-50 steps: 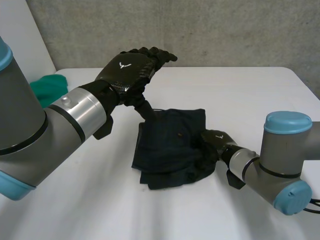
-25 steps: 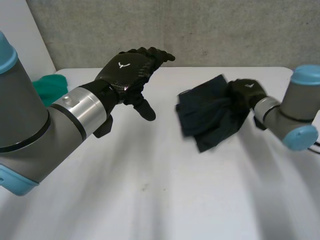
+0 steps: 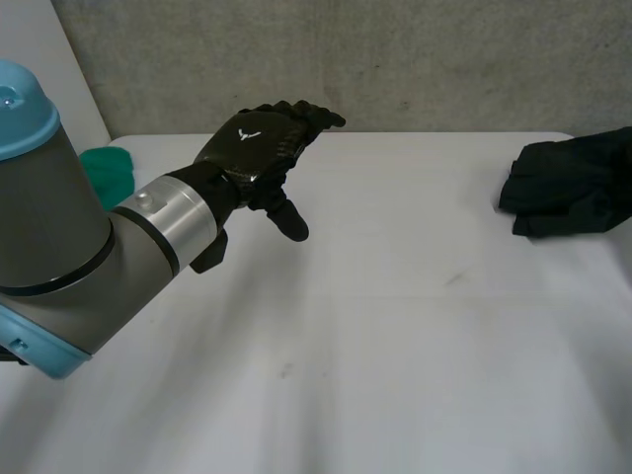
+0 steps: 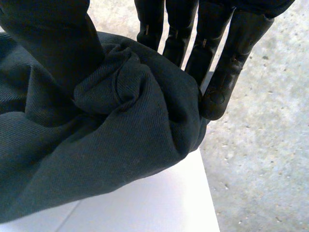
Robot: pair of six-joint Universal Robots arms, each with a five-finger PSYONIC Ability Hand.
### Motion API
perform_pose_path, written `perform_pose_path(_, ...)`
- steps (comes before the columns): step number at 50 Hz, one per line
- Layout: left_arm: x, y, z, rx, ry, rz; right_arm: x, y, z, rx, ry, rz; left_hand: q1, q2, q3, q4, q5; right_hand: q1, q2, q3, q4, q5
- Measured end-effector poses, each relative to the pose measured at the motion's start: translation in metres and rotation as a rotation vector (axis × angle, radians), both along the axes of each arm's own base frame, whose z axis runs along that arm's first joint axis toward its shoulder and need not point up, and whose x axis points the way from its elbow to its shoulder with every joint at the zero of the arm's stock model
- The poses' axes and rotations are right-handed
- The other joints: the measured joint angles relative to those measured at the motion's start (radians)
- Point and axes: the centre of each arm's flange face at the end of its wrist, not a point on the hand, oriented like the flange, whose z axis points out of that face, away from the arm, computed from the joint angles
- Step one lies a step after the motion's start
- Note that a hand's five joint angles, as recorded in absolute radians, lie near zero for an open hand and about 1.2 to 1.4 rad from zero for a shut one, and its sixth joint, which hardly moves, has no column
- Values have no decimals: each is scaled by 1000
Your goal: Fold the laundry.
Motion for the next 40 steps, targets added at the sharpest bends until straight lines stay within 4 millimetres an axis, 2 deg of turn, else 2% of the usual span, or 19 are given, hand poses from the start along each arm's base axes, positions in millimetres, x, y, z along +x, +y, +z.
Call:
perform_pose_path(8,0,0,-1,2,0,0,-23,3,-11,33,-16,42,0,0,0,0,0,0,0,10,0,0)
perform_pose_path(19,0,1,-1,8,0,0,-53,7,-6,24,-16,91,0,0,0,0,0,-14,-20,-6,-10,-9)
perform_pose_path(20,0,1,-2,8,0,0,-57,7,-6,19,-2,90,0,0,0,0,0,-277,-328,-307,-302,-288)
perform_pose_path(21,0,1,-2,9,-1,0,-60,7,-6,16,9,87,0,0,0,0,0,-484,-532,-504,-519,-506)
perform_pose_path(22,0,1,-2,10,-1,0,-62,7,-6,12,28,82,0,0,0,0,0,-484,-532,-504,-519,-506)
perform_pose_path(23,0,1,-2,10,-1,0,-63,7,-6,9,44,77,0,0,0,0,0,-644,-782,-743,-753,-725)
perform_pose_path(24,0,1,-2,11,-1,0,-66,8,-8,7,76,63,0,0,0,0,0,-711,-915,-867,-926,-840)
perform_pose_path(32,0,1,-3,12,-1,-2,-77,9,-7,16,312,-79,0,0,0,0,0,-721,-952,-902,-977,-859)
perform_pose_path(36,0,1,-2,11,0,-2,-85,11,7,21,432,-186,0,0,0,0,0,-721,-952,-902,-977,-859)
perform_pose_path(37,0,1,-2,11,0,-2,-85,11,7,21,432,-186,0,0,0,0,0,-721,-952,-902,-977,-859)
perform_pose_path(40,0,1,-2,10,1,-2,-78,17,23,52,452,-216,0,0,0,0,0,-721,-952,-902,-977,-859)
